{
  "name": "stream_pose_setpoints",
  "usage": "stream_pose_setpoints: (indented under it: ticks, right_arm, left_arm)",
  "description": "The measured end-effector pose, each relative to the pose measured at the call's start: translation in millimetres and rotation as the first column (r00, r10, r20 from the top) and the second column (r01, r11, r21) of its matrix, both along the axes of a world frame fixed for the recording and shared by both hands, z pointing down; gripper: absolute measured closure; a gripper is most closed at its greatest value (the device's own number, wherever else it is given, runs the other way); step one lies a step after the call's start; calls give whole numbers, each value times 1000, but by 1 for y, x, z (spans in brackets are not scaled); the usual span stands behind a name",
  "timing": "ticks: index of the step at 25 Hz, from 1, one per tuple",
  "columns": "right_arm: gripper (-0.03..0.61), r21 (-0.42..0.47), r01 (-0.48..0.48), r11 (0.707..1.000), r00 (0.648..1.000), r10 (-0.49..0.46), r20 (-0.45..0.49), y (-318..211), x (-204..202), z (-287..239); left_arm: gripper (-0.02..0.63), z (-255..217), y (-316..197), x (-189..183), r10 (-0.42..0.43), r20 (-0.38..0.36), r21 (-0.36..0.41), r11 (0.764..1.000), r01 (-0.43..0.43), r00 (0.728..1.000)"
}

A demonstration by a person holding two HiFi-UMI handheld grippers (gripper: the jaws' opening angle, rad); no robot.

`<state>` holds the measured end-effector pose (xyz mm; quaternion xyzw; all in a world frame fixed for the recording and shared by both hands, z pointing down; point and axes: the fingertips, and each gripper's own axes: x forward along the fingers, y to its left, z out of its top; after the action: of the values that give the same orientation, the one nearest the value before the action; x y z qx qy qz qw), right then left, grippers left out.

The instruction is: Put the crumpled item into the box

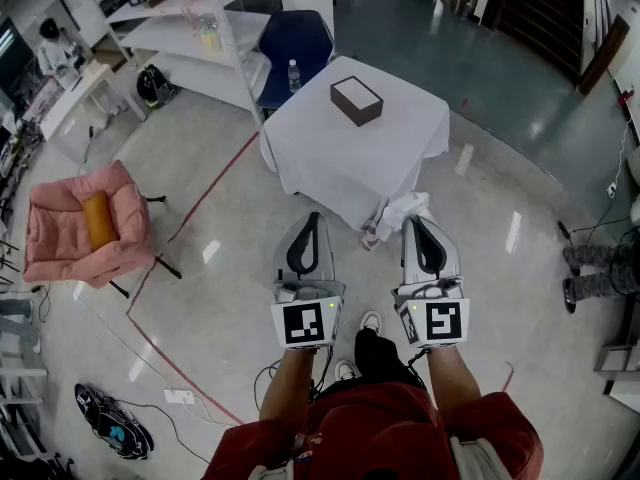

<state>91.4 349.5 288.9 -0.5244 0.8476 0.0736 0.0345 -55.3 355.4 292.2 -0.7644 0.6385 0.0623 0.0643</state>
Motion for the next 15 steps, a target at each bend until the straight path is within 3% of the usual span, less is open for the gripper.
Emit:
stream_pose_setpoints:
  ticks: [7, 15]
  right_arm:
    - [575, 3, -32, 999, 999, 32, -6, 52, 26, -7]
    - [575, 17, 22, 1000, 1000, -22, -8, 63, 48, -17]
  left_arm:
    - [611, -3, 60, 24, -5, -18, -12, 1000, 5, 1000]
    - [611, -14, 70, 62, -18, 7, 2, 1000, 18, 1000]
